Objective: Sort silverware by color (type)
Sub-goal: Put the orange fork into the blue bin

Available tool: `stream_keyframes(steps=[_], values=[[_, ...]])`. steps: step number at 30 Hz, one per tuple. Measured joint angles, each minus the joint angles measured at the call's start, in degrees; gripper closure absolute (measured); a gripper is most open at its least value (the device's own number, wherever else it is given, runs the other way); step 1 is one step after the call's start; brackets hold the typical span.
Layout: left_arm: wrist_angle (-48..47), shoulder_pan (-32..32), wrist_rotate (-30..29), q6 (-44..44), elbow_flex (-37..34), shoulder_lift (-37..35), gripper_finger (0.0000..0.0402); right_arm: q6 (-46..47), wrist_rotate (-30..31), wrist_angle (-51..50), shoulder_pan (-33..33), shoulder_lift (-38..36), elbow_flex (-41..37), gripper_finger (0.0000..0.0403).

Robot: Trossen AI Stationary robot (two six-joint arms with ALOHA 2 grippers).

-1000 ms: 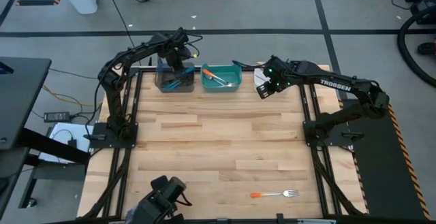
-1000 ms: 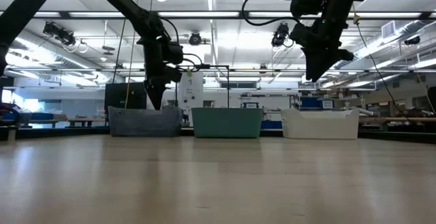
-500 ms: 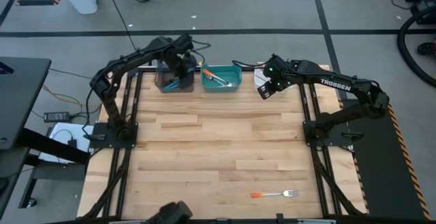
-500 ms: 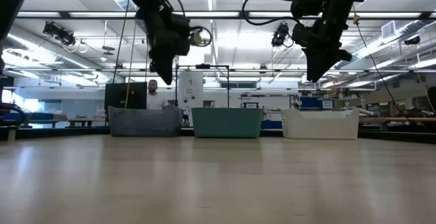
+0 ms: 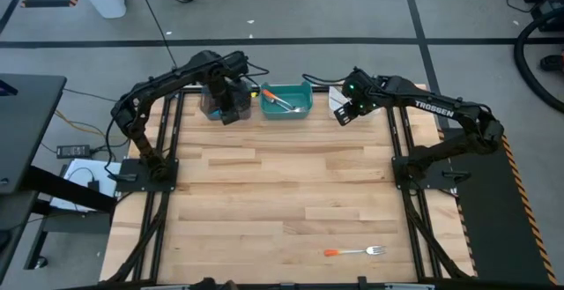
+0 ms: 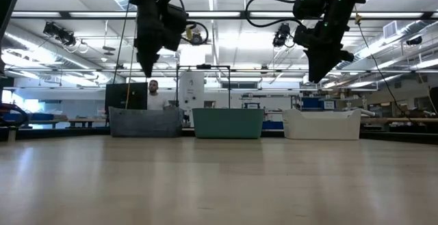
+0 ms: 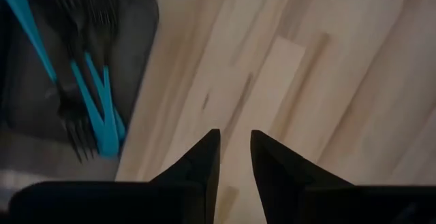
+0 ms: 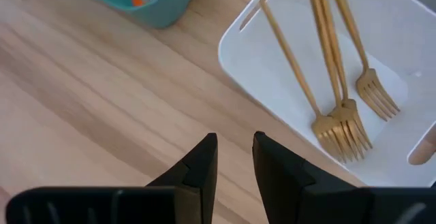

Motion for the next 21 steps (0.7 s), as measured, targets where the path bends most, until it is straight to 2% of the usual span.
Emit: stream_keyframes(steps=[6,10,21], values=[[-3.46,1.18,-0.57,0.25,-0.02,-3.17,0.0311,0.11,-0.05,0.82,-0.97,0.00,0.00,0.0302],[-3.53,1.30,-0.63,-0.10,-0.02,-5.97,0.0311,0.22,-3.06,0.77,0.00,0.00,0.00,0.0302],[-2.98,-1.24,-0.63,-6.70,-0.02,-11.75,0.0311,0.22,-4.20,0.06,11.19,0.00,0.00,0.0302]])
